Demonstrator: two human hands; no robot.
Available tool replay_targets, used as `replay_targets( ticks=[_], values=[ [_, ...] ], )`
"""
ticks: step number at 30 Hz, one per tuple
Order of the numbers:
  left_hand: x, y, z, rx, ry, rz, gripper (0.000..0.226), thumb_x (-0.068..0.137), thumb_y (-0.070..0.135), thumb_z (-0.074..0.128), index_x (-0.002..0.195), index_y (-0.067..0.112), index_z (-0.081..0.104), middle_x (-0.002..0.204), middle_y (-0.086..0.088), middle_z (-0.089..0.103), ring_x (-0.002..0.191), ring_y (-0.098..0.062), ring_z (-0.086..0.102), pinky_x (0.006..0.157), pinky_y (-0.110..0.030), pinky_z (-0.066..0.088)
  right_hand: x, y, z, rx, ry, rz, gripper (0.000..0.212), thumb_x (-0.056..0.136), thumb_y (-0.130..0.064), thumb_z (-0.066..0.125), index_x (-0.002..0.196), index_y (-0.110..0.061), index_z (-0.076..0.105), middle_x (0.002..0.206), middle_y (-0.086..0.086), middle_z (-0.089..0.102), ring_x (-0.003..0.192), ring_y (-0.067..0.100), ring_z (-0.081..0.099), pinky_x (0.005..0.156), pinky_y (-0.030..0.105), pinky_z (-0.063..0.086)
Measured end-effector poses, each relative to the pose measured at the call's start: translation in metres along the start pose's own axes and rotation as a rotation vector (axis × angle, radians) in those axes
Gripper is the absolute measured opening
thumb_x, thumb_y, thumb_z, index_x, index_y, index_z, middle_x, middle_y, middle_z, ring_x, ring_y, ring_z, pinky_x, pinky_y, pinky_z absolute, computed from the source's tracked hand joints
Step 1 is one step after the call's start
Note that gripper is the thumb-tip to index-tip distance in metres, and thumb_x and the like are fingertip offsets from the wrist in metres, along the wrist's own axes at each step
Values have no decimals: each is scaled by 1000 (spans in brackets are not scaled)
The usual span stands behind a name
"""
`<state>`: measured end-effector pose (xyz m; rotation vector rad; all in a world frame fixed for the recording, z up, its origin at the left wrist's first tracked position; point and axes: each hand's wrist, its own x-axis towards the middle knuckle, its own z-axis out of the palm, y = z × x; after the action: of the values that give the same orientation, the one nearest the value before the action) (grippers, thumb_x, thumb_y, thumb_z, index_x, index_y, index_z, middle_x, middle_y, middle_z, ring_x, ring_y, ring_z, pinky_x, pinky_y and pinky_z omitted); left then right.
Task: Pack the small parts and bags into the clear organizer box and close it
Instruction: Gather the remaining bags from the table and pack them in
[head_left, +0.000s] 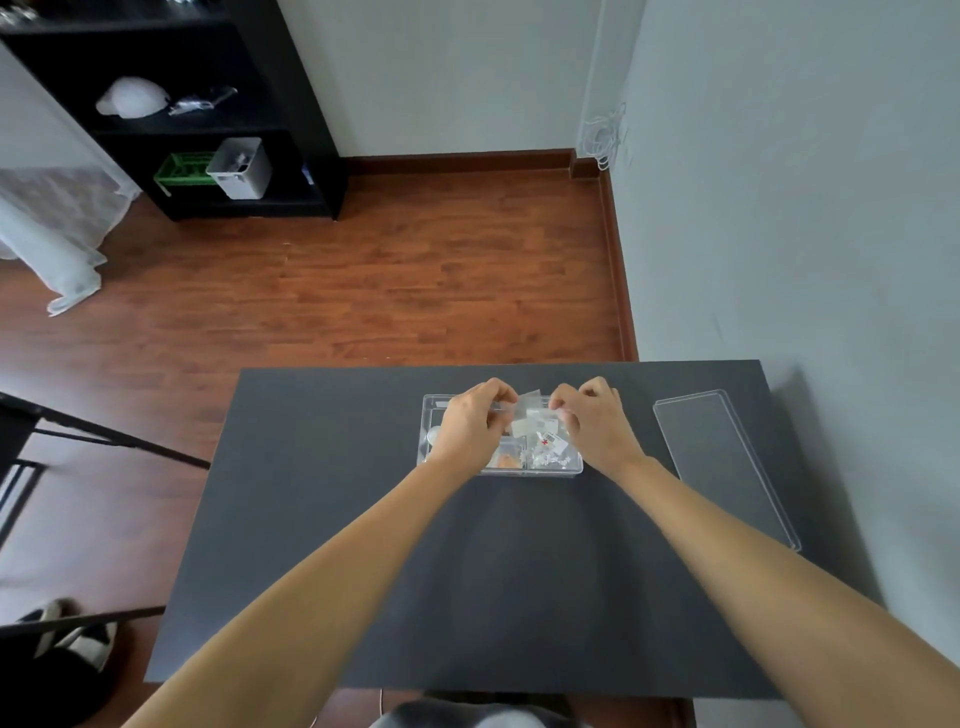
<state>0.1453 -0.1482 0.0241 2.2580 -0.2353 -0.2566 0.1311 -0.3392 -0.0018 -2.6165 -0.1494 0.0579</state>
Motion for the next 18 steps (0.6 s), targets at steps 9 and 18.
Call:
replay_targets(
  ticks=[9, 18],
  values=[
    [16, 8, 24, 171, -105, -5, 20, 86, 6, 60, 100, 18, 65, 96, -4, 67, 92, -20, 59, 78, -32, 51, -16, 5, 2, 268, 266, 106, 14, 84, 7, 63, 94, 2, 70, 94, 13, 65, 82, 24, 64, 78, 32, 55],
    [21, 13, 35, 575, -46, 156, 27, 84, 18, 67, 111, 22, 69, 114, 0, 56, 107, -23, 47, 89, -32, 41, -30, 6, 8, 92, 87, 87, 28, 97, -10, 49, 122, -4, 61, 106, 12, 55, 86, 26, 60, 79, 36, 55]
  ],
)
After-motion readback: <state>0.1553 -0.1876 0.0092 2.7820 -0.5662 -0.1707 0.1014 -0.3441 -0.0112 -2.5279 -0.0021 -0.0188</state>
